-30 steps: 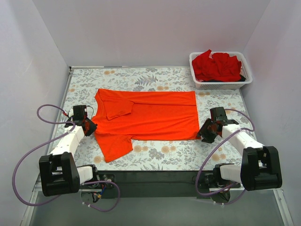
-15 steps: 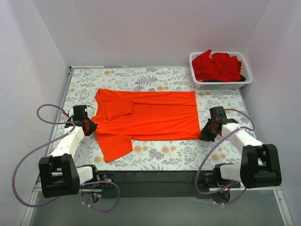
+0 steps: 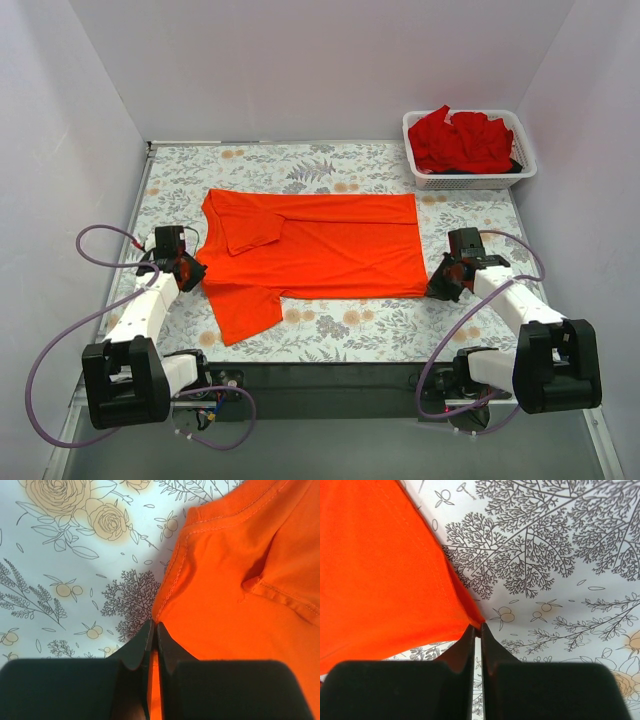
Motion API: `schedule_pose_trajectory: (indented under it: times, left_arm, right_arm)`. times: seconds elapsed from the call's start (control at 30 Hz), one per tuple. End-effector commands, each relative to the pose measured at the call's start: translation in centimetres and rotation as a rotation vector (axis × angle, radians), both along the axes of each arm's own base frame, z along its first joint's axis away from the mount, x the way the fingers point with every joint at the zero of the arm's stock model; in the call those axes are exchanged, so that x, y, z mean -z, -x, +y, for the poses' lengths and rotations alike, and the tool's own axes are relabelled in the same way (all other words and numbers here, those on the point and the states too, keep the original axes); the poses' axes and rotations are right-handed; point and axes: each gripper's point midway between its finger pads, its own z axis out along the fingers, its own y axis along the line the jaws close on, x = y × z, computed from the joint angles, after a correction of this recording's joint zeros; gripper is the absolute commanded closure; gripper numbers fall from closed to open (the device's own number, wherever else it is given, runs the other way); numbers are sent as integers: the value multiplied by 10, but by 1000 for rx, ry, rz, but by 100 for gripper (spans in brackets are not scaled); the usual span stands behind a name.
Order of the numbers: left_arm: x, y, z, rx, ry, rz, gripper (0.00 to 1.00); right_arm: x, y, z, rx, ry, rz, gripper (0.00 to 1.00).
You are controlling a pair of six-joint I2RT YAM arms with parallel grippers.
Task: Fold and stack the t-shirts
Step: Fold the tshirt
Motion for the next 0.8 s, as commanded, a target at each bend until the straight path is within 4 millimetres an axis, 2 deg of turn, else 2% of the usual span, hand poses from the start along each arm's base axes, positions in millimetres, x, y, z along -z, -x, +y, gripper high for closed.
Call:
schedule_pose_trajectory:
  times: [0.0,0.17,0.33,0.53,0.73,0.77]
  left_arm:
    - [-16,1,3,-32,-11,-23,100]
    - [-36,-5,7,-43,-24,-41,100]
    - [-41,-13,12,-49,-30,-27,100]
    - [-50,-38,16,-43,-22,-21,100]
    - [-55,-61,19,-39,-17,-13,100]
    - [-55,-64,21,-41,-18,-9,100]
  right_arm:
    - [-22,-17,-1,-51,23,-70,99]
    - [-34,-30,7,-117,4,-82,99]
    - [-51,-55,6,-166,38,-117,99]
    - [-66,-86,7,-195,54,-146,99]
    - [-65,-114,11,-215,51,-136,99]
    - [-70,-122,12,-219,50,-150,99]
